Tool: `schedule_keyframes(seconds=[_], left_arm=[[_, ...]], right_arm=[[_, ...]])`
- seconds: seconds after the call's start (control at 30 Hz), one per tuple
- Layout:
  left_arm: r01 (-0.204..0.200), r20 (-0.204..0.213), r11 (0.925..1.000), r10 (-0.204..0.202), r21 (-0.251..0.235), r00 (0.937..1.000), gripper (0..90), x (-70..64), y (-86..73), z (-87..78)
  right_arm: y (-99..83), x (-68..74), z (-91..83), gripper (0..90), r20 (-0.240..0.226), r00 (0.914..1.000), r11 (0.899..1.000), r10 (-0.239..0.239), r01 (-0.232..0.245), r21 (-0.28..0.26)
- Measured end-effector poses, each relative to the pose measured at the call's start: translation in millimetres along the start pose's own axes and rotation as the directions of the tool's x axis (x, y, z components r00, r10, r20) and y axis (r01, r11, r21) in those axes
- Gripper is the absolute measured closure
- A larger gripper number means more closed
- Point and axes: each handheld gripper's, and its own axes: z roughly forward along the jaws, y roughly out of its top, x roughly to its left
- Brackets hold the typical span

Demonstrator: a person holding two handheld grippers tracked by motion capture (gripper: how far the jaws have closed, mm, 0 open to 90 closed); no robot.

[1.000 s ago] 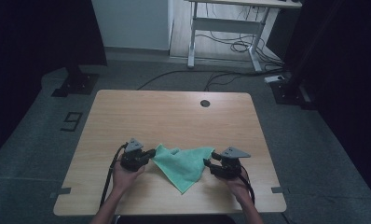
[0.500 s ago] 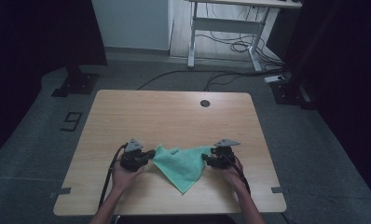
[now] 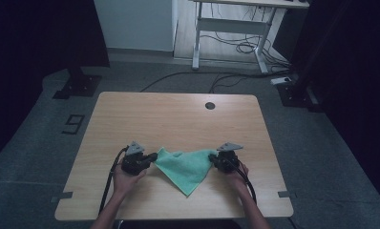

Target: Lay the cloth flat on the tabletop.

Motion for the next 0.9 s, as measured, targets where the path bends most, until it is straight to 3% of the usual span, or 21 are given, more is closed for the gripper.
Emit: schedule_keyframes(seconds=[0.13,0.27,0.37,0.47,0.53,0.57,0.63,0.73,0.77,0.83,0.9], left_arm=[[0.016,0.007,0.9997,-0.016,-0.017,0.9998,89.1,2.9,6.0,-1.5],[0.010,0.001,0.9984,-0.010,-0.055,1.0000,89.1,7.1,24.5,-8.3],[0.009,-0.023,0.9945,-0.012,-0.104,0.9997,89.2,14.7,45.8,-18.2],[0.010,-0.037,0.9887,-0.015,-0.150,0.9992,89.2,20.5,64.0,-32.0],[0.011,-0.040,0.9875,-0.018,-0.157,0.9990,89.2,21.9,66.5,-37.3],[0.015,-0.037,0.9888,-0.021,-0.148,0.9991,89.1,22.6,63.7,-38.0],[0.029,-0.028,0.9920,-0.033,-0.123,0.9991,89.2,23.5,54.4,-35.4],[0.050,-0.014,0.9984,-0.051,-0.027,0.9986,89.0,23.9,27.8,-20.9],[0.056,-0.011,0.9984,-0.056,-0.002,0.9984,89.0,23.4,21.3,-16.7],[0.078,0.009,0.9955,-0.079,0.053,0.9968,88.8,21.7,3.0,-5.9],[0.065,0.000,0.9941,-0.065,0.087,0.9979,88.6,18.8,-7.2,0.3]], right_arm=[[10.9,-1.8,-12.6,86.3,0.001,1.0000,0.999,0.009,-0.009,-0.048],[38.3,-2.4,-27.4,86.6,0.015,0.9998,0.992,-0.014,0.016,-0.122],[64.5,-4.9,-36.9,86.6,0.028,0.9996,0.982,-0.005,0.010,-0.188],[84.7,-6.1,-46.9,86.6,0.037,0.9993,0.965,-0.006,0.016,-0.261],[91.6,-6.0,-53.1,86.6,0.037,0.9993,0.957,0.001,0.010,-0.290],[91.7,-5.8,-54.3,86.5,0.035,0.9994,0.957,0.001,0.009,-0.290],[84.6,-5.3,-51.3,85.9,0.034,0.9994,0.967,-0.012,0.020,-0.254],[67.3,-6.1,-40.7,85.3,0.024,0.9997,0.984,0.001,0.003,-0.179],[58.8,-6.4,-33.9,85.0,0.021,0.9997,0.992,0.010,-0.008,-0.128],[47.0,-6.8,-24.9,84.5,0.022,0.9995,0.997,0.021,-0.019,-0.075],[34.8,-7.3,-16.7,83.7,0.028,0.9991,0.999,0.032,-0.032,-0.016]])
